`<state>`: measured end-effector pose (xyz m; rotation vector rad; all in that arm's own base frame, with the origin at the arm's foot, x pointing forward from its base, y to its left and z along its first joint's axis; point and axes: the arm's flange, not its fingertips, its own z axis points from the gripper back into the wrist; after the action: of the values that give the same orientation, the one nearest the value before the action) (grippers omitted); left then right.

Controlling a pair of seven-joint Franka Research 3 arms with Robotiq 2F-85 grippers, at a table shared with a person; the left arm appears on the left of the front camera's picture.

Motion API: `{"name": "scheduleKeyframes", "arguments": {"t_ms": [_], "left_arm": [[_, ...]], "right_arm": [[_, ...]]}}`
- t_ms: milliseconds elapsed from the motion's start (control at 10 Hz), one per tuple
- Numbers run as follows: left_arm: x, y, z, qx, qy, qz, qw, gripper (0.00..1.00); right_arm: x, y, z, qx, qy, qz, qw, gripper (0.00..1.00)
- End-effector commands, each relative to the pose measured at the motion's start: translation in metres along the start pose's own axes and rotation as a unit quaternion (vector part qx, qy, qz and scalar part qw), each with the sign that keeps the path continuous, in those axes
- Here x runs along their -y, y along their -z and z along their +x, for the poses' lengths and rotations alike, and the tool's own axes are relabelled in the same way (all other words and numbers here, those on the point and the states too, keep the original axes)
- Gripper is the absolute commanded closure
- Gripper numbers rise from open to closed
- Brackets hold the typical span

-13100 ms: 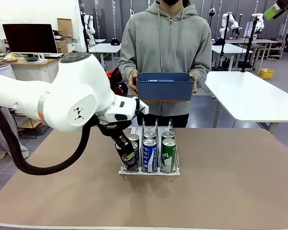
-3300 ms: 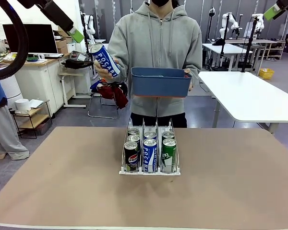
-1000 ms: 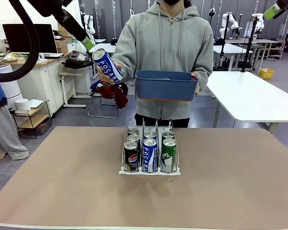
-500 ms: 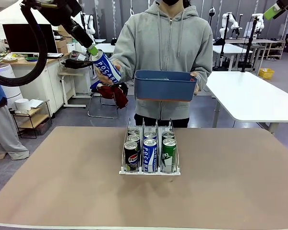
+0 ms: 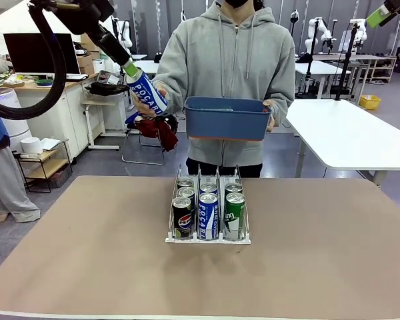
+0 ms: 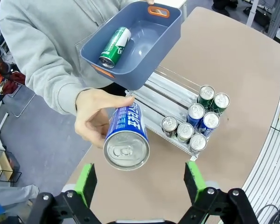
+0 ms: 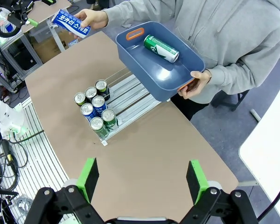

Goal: Fill the beverage cans into the dispenser.
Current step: Pick up the Ionic drink handed by the human.

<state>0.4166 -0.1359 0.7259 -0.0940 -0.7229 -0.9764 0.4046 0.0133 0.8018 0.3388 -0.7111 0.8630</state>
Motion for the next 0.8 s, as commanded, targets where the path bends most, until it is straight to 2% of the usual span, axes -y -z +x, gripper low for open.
{"name": "scheduleKeyframes", "arguments": {"t_ms": [0, 400, 700], "left_arm": [[-0.004, 0.014, 0.002, 0.018, -0.001, -0.005, 1.0, 0.0], [-0.012, 0.038, -0.003, 0.008, -0.012, -0.008, 1.0, 0.0], [-0.018, 0.053, -0.003, 0.042, -0.018, 0.003, 0.999, 0.0]], "right_arm": [[-0.001, 0.0, -0.001, 0.0, 0.002, 0.001, 1.0, 0.0], [-0.001, 0.0, -0.001, 0.0, 0.002, 0.001, 1.0, 0.0], [-0.001, 0.0, -0.001, 0.0, 0.002, 0.001, 1.0, 0.0]]}}
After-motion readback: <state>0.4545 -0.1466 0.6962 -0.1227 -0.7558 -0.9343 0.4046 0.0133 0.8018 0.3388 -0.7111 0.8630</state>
